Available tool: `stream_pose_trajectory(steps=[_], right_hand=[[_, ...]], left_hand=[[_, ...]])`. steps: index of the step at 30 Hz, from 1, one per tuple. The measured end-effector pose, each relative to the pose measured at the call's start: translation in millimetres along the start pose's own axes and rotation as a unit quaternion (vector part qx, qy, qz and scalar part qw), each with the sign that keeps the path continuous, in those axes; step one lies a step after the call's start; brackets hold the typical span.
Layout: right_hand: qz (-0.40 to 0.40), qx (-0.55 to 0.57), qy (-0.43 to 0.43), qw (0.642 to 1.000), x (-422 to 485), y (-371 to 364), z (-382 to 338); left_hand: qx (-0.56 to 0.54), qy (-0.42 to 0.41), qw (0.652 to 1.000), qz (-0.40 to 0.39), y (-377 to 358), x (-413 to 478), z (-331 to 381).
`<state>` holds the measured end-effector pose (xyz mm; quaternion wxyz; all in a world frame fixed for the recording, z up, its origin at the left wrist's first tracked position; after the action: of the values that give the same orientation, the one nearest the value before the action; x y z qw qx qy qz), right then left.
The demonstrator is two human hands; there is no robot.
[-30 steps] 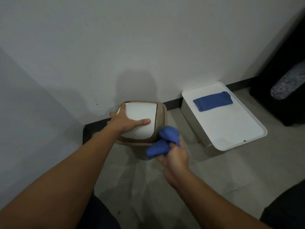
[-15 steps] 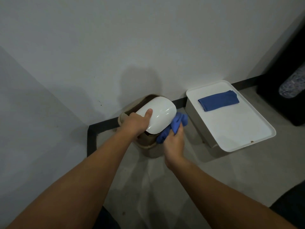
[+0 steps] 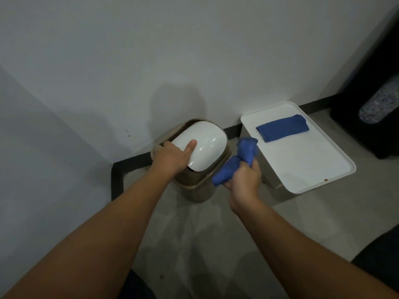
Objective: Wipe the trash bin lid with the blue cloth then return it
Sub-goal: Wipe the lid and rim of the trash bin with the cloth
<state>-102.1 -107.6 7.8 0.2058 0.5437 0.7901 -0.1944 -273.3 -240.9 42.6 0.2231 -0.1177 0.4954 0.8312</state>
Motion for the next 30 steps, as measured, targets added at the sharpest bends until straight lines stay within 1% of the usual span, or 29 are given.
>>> stream_pose_trajectory(steps=[1,2,5,7,10,11,12,14,15,17,19,21,22,23,25,26,27,30], right_hand=[[-0.017,-0.022,0.013,1.0,-1.7,-12.9,-4.2],[-0.033,-0.069,0.041,0.996,-8.0,-27.0,-7.7],[-0.063,-0.199,0.124,0.97,-37.0,-57.5,-0.1],[-0.093,-0.225,0.138,0.96,-52.4,-62.6,12.8],[-0.143,-0.2,0.154,0.957,-64.9,-55.9,18.8],[-0.141,-0.189,0.153,0.96,-63.9,-49.4,15.4],[-0.12,-0.179,0.149,0.965,-58.9,-40.3,10.5],[-0.049,-0.154,0.14,0.977,-41.4,-18.2,-3.7],[-0.028,-0.132,0.14,0.981,-33.0,-10.8,-12.7],[-0.027,-0.114,0.158,0.98,-19.5,-10.2,-28.8],[-0.059,-0.162,0.205,0.964,-15.3,-26.1,-40.2],[-0.108,-0.235,0.259,0.931,-17.2,-49.3,-42.8],[-0.136,-0.272,0.279,0.911,-19.0,-60.5,-38.9],[-0.161,-0.31,0.29,0.891,-20.9,-69.7,-32.7],[-0.182,-0.364,0.299,0.863,-23.1,-79.2,-21.0],[-0.181,-0.37,0.302,0.859,-23.4,-81.0,-18.1],[-0.178,-0.364,0.304,0.862,-24.9,-82.0,-17.1],[-0.162,-0.364,0.298,0.868,-31.0,-85.5,-12.4]], left_hand=[[0.024,-0.007,1.0,0.006,-0.9,-0.6,3.0],[0.043,-0.011,0.999,0.014,-1.3,-1.7,5.5],[0.094,-0.022,0.995,0.035,-1.6,-2.8,9.0],[0.111,-0.026,0.993,0.037,-2.5,-0.6,10.5],[0.102,-0.006,0.994,0.023,-3.7,1.8,9.8],[0.106,-0.008,0.994,0.018,-3.2,1.1,11.0],[0.111,-0.017,0.994,0.013,-2.6,0.2,12.3],[0.121,-0.038,0.992,-0.002,-3.8,-2.5,12.4],[0.127,-0.05,0.991,-0.011,-5.0,-4.4,10.7],[0.116,-0.061,0.991,-0.007,-2.4,-7.5,2.6],[0.093,-0.065,0.992,0.048,14.1,-7.5,-5.1],[0.096,-0.065,0.989,0.09,29.1,0.7,-12.3],[0.093,-0.06,0.99,0.086,31.9,7.3,-17.7],[0.085,-0.055,0.993,0.061,28.8,12.9,-23.0],[0.047,-0.049,0.998,-0.015,10.7,17.6,-31.3],[0.017,-0.046,0.998,-0.039,2.3,17.3,-33.0],[-0.009,-0.039,0.998,-0.047,-3.0,15.9,-33.7],[-0.035,-0.003,0.999,-0.027,-10.8,12.5,-32.3]])
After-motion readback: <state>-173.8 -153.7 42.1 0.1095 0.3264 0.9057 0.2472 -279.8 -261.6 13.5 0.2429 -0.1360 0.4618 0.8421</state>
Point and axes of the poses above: each hand's wrist, its own x-axis towards the middle knuckle, its own y-axis out of the back of the hand, z = x × y, the point moved 8 cm from there along x, towards the middle knuckle, and after that the axes turned 2 degrees about -x, right-handed, at the moved point
